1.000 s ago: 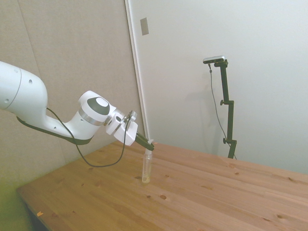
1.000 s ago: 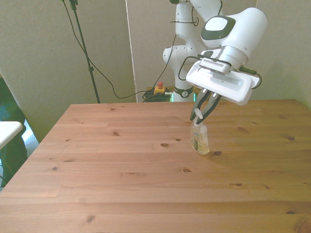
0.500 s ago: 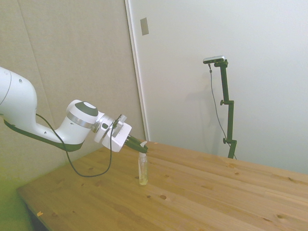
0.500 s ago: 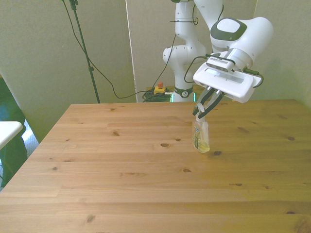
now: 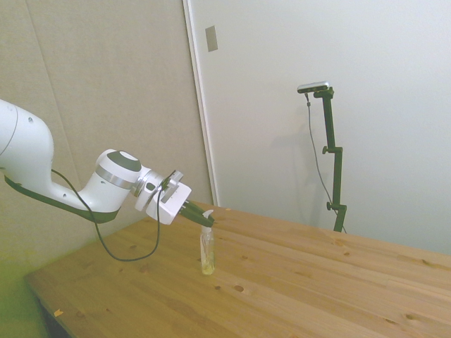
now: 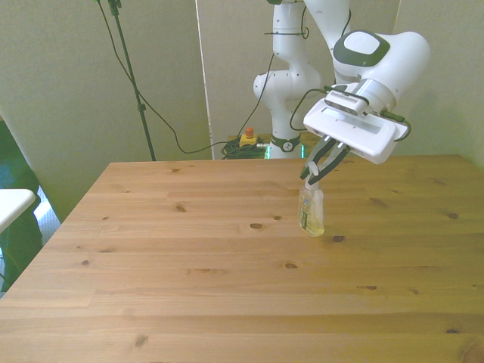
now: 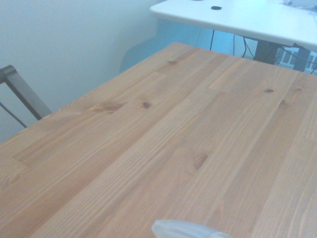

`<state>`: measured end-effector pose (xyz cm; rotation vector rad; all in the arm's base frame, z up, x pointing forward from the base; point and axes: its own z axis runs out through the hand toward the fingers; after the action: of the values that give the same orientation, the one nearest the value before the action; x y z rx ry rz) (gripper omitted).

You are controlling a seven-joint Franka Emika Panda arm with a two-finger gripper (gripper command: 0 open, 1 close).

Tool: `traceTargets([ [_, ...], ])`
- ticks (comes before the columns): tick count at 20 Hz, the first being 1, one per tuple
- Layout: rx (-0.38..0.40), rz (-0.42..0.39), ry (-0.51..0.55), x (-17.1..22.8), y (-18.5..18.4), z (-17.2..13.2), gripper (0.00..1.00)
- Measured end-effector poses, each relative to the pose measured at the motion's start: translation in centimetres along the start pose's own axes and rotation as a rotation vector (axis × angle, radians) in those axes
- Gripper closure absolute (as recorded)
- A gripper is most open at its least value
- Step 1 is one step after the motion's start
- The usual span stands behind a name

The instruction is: Stand the sanitizer

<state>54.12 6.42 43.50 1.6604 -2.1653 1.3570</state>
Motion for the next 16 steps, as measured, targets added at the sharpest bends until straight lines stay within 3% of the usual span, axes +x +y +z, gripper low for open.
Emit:
traceTargets([
  [16, 0.003, -0.003, -0.005, -0.26, 0.00, -0.23, 0.00],
])
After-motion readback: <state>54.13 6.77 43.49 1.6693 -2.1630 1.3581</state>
